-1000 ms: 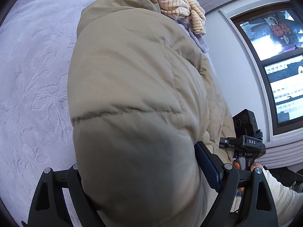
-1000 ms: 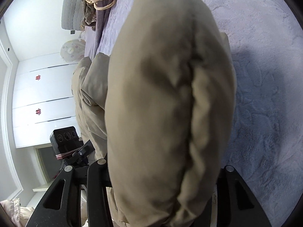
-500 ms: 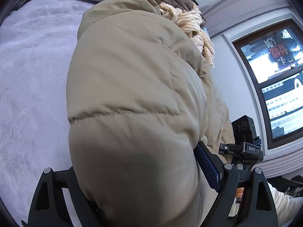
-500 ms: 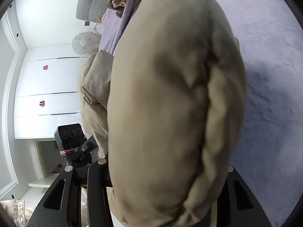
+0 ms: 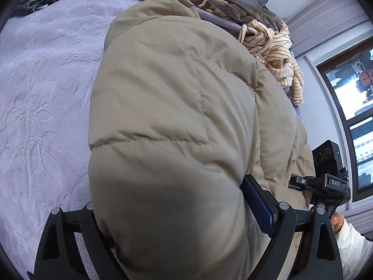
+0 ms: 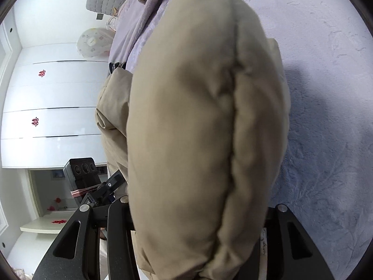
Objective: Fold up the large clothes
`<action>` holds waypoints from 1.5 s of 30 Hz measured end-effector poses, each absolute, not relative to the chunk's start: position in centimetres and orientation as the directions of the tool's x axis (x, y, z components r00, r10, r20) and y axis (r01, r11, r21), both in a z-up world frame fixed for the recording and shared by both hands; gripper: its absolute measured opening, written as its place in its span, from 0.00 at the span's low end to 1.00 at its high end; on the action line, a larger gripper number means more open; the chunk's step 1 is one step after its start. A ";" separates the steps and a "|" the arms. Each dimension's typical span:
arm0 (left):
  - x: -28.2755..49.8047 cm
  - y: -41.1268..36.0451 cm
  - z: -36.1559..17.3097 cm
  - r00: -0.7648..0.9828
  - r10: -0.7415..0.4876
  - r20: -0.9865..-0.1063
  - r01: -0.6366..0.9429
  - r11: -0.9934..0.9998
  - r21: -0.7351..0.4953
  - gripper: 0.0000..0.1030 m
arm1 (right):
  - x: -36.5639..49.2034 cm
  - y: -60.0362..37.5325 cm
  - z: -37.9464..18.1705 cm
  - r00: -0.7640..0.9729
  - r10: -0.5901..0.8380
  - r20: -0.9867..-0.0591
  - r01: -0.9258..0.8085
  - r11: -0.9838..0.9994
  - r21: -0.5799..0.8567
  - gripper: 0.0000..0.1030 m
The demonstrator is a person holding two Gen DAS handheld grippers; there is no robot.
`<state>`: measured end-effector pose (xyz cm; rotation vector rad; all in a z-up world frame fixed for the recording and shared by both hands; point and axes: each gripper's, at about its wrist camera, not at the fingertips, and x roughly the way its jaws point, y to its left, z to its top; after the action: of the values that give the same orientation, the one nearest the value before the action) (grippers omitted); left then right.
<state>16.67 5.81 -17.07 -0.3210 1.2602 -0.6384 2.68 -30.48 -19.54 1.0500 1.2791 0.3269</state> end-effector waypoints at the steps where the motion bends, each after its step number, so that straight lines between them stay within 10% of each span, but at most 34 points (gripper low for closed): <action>1: 16.6 5.7 -17.0 0.173 -0.595 -0.785 0.270 0.795 -0.543 0.92 | 2.5 -30.5 -19.5 0.313 0.709 -0.632 0.340 0.538 0.771 0.52; 13: 14.9 7.2 -11.8 0.410 -0.383 -0.828 0.249 0.920 -0.302 0.92 | -1.3 -31.5 -12.3 0.341 0.404 -0.849 0.346 0.785 0.513 0.60; 14: 15.0 7.6 -11.2 0.438 -0.375 -0.817 0.244 0.924 -0.294 0.92 | -2.1 -31.2 -11.3 0.371 0.355 -0.858 0.339 0.808 0.481 0.57; 16: 15.2 8.2 -10.5 0.474 -0.355 -0.806 0.233 0.933 -0.273 0.92 | -3.1 -31.3 -8.7 0.447 0.286 -0.848 0.317 0.836 0.448 0.19; 45: 9.8 5.4 -12.0 0.382 -0.249 -0.890 0.259 0.953 -0.155 0.96 | -0.1 -21.6 -8.5 0.322 0.234 -0.918 0.246 0.915 0.319 0.17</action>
<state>9.75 5.36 -12.01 0.0105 1.1331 -0.3241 -0.06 -21.60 -8.46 0.4441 1.2553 -0.0088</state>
